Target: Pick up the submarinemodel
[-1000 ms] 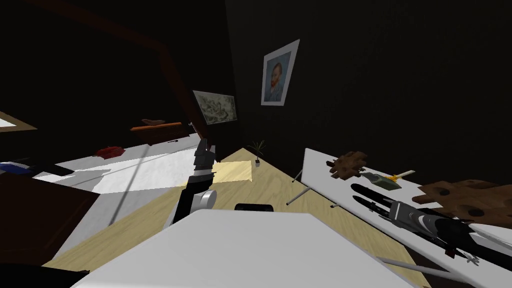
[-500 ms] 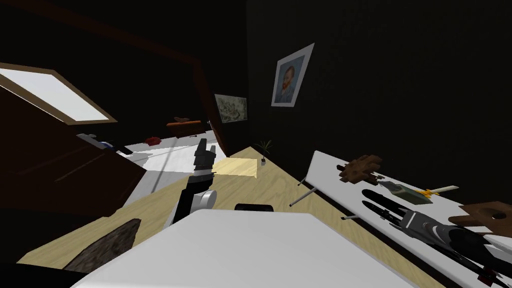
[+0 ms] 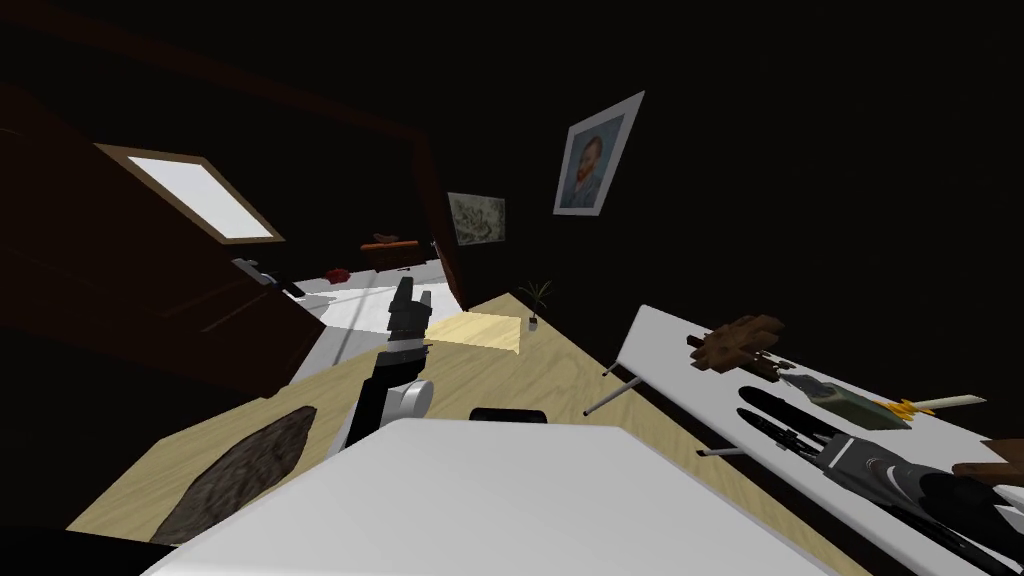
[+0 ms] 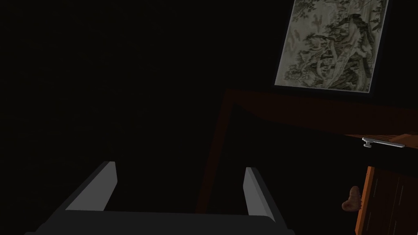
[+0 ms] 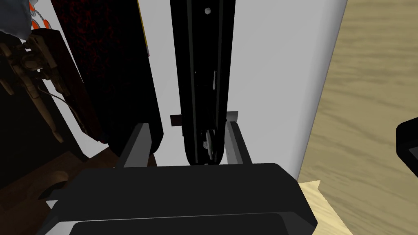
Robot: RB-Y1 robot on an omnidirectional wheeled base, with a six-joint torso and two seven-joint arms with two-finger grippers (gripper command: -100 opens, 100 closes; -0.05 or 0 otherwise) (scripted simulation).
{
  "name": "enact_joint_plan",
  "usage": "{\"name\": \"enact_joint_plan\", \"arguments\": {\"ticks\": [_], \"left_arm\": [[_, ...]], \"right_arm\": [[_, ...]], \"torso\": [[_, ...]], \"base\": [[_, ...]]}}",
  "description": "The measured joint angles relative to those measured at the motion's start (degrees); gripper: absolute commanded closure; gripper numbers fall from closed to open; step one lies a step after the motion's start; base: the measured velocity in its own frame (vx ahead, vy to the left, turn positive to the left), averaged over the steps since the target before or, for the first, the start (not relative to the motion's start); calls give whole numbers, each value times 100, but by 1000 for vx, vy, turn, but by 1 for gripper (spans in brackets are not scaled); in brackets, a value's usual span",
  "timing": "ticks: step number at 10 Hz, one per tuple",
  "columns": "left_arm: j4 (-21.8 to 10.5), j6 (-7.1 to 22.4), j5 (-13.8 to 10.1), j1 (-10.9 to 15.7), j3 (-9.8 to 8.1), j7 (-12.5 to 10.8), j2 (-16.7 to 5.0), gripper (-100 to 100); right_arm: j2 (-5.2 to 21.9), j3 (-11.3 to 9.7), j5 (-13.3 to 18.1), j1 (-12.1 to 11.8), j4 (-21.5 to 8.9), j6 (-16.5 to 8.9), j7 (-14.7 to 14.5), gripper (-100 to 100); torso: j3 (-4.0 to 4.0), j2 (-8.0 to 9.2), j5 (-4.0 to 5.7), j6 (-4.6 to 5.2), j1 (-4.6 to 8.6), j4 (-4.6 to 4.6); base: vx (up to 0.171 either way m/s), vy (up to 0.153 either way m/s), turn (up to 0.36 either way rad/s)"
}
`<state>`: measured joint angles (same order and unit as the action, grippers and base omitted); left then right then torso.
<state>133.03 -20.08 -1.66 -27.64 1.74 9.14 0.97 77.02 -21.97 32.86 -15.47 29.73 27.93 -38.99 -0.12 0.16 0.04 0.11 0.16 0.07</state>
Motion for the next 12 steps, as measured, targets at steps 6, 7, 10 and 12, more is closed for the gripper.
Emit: {"name": "enact_joint_plan", "arguments": {"ticks": [6,7,10,12], "left_arm": [[0,0,0,-2,-1,0,0,0],[1,0,0,-3,-1,0,0,0],[1,-1,0,-4,-1,0,0,0],[1,0,0,-2,-1,0,-1,0]], "right_arm": [[13,24,-3,-18,71,6,-34,100],[92,73,-16,-130,297,-19,-83,100],[150,210,60,-17,480,215,-525,100],[205,201,111,10,718,214,-613,100]], "torso": [[13,-24,-6,16,2,-5],[27,-49,-7,14,-3,-10],[52,-91,-11,7,-23,-19],[32,-57,-12,-2,-3,-10]], "base": [[39,-5,-98],[232,-25,-459],[211,30,-352],[135,-14,-316]]}}
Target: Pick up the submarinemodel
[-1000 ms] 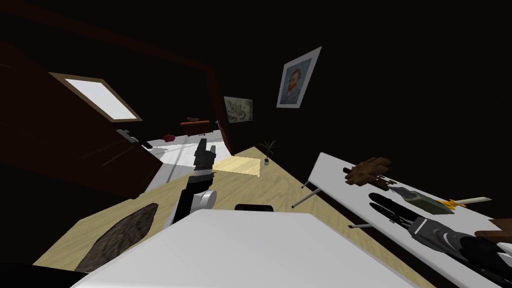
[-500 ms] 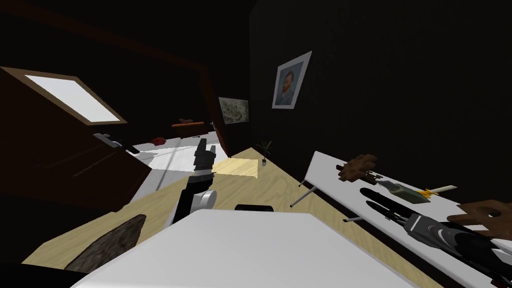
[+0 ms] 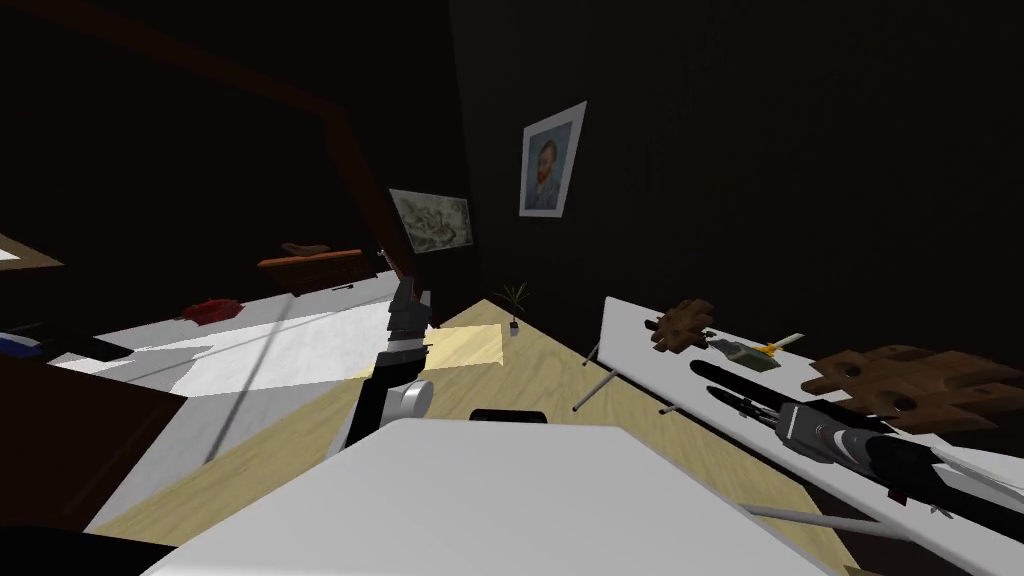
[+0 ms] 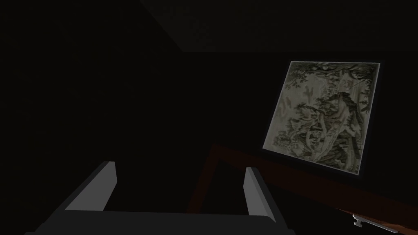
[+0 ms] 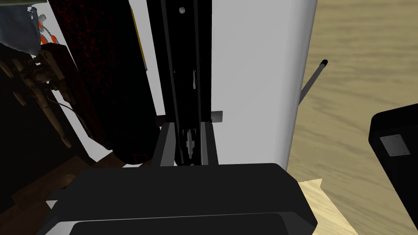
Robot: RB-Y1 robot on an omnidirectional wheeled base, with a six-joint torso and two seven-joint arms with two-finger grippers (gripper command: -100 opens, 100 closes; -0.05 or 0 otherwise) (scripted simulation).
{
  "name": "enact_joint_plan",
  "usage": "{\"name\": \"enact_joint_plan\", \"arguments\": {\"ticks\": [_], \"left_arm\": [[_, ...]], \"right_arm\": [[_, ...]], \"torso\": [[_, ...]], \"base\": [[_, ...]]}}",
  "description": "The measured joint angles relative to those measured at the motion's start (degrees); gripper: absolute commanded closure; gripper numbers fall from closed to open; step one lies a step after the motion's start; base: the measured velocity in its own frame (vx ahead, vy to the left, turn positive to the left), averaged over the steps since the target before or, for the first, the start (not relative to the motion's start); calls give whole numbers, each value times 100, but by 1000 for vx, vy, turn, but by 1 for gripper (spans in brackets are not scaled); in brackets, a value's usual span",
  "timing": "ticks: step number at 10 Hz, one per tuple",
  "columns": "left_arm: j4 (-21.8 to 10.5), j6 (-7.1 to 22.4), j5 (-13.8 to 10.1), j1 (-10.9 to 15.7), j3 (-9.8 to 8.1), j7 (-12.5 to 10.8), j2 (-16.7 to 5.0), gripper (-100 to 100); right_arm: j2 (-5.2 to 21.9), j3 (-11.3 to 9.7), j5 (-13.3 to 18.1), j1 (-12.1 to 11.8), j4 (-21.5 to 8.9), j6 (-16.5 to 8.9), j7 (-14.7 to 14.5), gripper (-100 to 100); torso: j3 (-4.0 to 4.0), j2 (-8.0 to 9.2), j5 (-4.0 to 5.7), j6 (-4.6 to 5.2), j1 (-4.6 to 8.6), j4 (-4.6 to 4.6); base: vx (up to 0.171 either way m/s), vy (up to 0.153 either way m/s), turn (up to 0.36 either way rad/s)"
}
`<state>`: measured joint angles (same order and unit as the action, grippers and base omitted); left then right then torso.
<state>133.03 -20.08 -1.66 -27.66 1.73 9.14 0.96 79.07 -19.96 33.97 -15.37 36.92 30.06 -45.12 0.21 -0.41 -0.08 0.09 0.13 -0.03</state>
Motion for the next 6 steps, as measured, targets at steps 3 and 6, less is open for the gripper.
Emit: {"name": "enact_joint_plan", "arguments": {"ticks": [3,6], "left_arm": [[0,0,0,-1,0,0,0,0],[0,0,0,2,1,0,0,0]], "right_arm": [[108,121,62,13,369,123,-352,100],[177,144,119,70,546,222,-519,0]], "torso": [[15,-28,-5,3,-14,-5],[-7,14,-8,-15,-10,3]], "base": [[223,49,-430],[64,31,-59]]}}
